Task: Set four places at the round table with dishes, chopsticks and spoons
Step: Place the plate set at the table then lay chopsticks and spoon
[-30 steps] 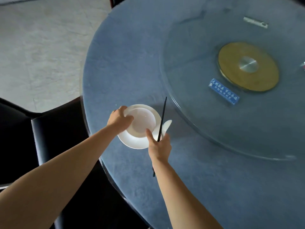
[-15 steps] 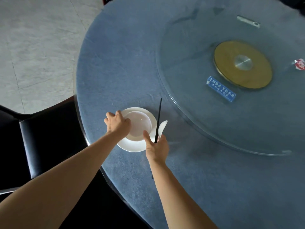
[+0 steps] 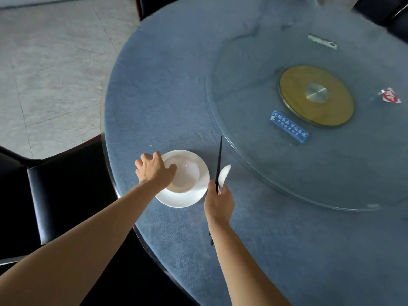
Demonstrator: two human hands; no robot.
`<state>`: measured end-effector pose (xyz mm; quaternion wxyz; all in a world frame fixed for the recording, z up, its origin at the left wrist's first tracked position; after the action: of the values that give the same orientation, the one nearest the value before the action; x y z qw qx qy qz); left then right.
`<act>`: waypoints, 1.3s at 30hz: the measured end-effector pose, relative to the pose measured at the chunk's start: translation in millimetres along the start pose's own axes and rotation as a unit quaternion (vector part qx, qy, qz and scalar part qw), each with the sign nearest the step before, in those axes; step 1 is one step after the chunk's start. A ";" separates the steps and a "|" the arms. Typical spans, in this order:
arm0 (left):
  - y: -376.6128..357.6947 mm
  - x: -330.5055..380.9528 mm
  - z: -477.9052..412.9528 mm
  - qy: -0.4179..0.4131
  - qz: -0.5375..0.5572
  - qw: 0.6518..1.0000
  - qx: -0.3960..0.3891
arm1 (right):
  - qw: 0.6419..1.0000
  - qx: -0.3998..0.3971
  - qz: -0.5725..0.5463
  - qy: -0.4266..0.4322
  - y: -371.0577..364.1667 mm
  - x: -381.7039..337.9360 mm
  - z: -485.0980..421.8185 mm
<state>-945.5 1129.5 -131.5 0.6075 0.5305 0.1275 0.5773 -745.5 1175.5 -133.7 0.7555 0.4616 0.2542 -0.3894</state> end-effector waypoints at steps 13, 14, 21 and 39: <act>-5.5 44.8 66.4 0.058 0.481 0.845 -0.227 | 0.984 -0.170 -0.050 0.026 -9.6 -26.6 38.7; -5.9 44.6 68.1 0.062 0.489 0.837 -0.236 | 0.982 -0.177 -0.057 0.013 -9.0 -26.0 40.5; -11.7 48.2 76.0 0.037 0.462 0.830 -0.310 | 0.919 -0.241 -0.287 -0.123 1.0 -22.2 43.7; -37.3 -1.1 105.8 0.018 0.232 0.872 -0.431 | 0.821 -0.237 -0.431 -0.289 6.5 10.0 18.9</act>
<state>-843.6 1084.5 -118.8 0.6218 0.2201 -0.2499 0.7089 -734.0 1156.8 -129.6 0.6351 -0.0217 0.2818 -0.7189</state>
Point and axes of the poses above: each hand's wrist, its own z-axis away from the middle knuckle, its own y-axis out of the back of the hand, x = y × z, the point moved 4 cm from there along -z, towards the middle knuckle, and after that the axes turned 5 degrees about z, right-handed, at the moved point
